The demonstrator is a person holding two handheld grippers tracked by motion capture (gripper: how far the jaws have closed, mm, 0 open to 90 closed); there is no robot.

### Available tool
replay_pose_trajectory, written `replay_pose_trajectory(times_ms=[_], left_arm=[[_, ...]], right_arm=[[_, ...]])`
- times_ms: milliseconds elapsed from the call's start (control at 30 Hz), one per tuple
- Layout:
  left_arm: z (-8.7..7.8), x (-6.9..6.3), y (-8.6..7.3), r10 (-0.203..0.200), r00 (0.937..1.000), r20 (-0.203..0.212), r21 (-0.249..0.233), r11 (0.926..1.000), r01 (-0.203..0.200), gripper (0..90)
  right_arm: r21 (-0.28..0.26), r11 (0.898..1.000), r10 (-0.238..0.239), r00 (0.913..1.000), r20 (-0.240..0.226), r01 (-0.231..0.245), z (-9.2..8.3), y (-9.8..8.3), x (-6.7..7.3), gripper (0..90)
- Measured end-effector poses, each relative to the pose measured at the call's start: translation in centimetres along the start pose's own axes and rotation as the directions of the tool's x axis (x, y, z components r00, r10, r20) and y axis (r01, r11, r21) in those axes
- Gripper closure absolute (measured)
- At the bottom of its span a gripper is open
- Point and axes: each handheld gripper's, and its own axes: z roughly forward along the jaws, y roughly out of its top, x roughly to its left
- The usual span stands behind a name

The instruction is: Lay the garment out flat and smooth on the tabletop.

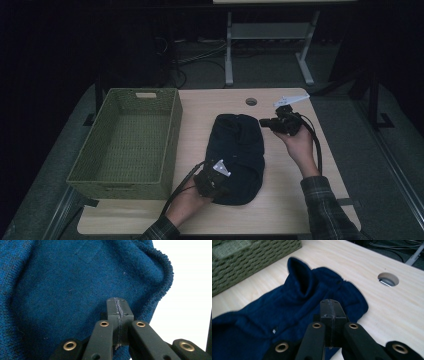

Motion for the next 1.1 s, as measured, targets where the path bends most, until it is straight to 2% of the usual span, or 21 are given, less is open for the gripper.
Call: replay_pose_trajectory(times_ms=[133, 200, 267, 300, 367, 500, 667, 767, 800, 833, 867, 933, 967, 1000, 1033, 1100], left_arm=[[0.0, -0.1, 0.1, 0.009, 1.0000, 0.001, 0.007, 0.9999, -0.009, 88.8], [0.0, -0.2, 0.2, 0.005, 1.0000, -0.001, 0.005, 1.0000, -0.005, 83.0], [-0.3, -0.2, 0.4, 0.012, 0.9997, -0.023, 0.011, 0.9999, -0.012, 74.6], [-0.6, -0.2, 0.5, 0.000, 0.9997, -0.025, 0.008, 1.0000, 0.000, 72.5], [-1.2, -0.2, 0.6, 0.001, 0.9996, -0.029, -0.012, 0.9999, -0.002, 70.0], [-2.5, -0.3, 1.2, 0.010, 0.9986, -0.052, -0.051, 0.9986, -0.013, 71.0], [-3.8, 0.5, 2.2, 0.000, 0.9942, -0.108, -0.107, 0.9942, -0.012, 87.7], [-4.3, 1.7, 2.9, -0.028, 0.9867, -0.160, -0.128, 0.9917, 0.008, 89.9], [-4.3, 2.1, 3.1, -0.038, 0.9824, -0.183, -0.130, 0.9914, 0.014, 89.9], [-4.3, 2.1, 3.1, -0.038, 0.9824, -0.183, -0.130, 0.9914, 0.014, 89.9], [-4.2, 3.1, 3.3, -0.065, 0.9748, -0.214, -0.138, 0.9898, 0.036, 89.8], [-3.9, 4.1, 3.4, -0.098, 0.9640, -0.247, -0.147, 0.9872, 0.062, 89.9], [-3.9, 4.1, 3.4, -0.098, 0.9640, -0.247, -0.147, 0.9872, 0.062, 89.9], [-3.7, 5.1, 3.5, -0.118, 0.9550, -0.272, -0.146, 0.9860, 0.080, 89.8], [-3.5, 5.5, 3.5, -0.132, 0.9479, -0.290, -0.148, 0.9848, 0.092, 89.8], [-3.0, 6.3, 3.5, -0.151, 0.9366, -0.316, -0.142, 0.9837, 0.111, 89.8]], right_arm=[[-0.001, 1.000, -0.016, 0.9999, -0.005, 0.016, -0.8, -1.5, 1.0, 90.0], [-0.007, 1.000, -0.019, 0.9997, -0.016, 0.019, -1.1, -2.2, 1.4, 90.0], [-0.016, 1.000, -0.021, 0.9996, -0.020, 0.021, -1.4, -2.9, 1.9, 90.0], [-0.012, 1.000, -0.026, 0.9994, -0.022, 0.026, -1.4, -3.3, 2.1, 90.0], [-0.012, 0.999, -0.031, 0.9993, -0.022, 0.031, -1.5, -4.0, 2.4, 90.0], [-0.007, 1.000, -0.027, 0.9990, -0.035, 0.026, -1.3, -5.5, 3.0, 90.0], [0.034, 0.999, -0.032, 0.9985, -0.045, 0.034, -0.4, -7.1, 3.7, 90.0], [0.067, 0.997, -0.029, 0.9983, -0.049, 0.033, 0.2, -7.7, 4.0, 90.0], [0.069, 0.997, -0.029, 0.9980, -0.057, 0.033, 0.5, -7.8, 4.0, 90.0], [0.070, 0.997, -0.024, 0.9979, -0.061, 0.028, 0.7, -7.9, 4.0, 90.0], [0.075, 0.997, -0.015, 0.9977, -0.067, 0.020, 0.9, -8.0, 4.1, 90.0], [0.093, 0.995, -0.020, 0.9974, -0.070, 0.026, 1.4, -8.1, 4.3, 90.0], [0.093, 0.995, -0.020, 0.9974, -0.070, 0.026, 1.4, -8.1, 4.3, 90.0], [0.110, 0.993, -0.033, 0.9973, -0.066, 0.040, 2.0, -8.2, 4.4, 90.0], [0.113, 0.993, -0.037, 0.9973, -0.063, 0.044, 2.1, -8.3, 4.5, 90.0], [0.125, 0.991, -0.037, 0.9977, -0.056, 0.044, 2.2, -8.4, 4.4, 90.0]])
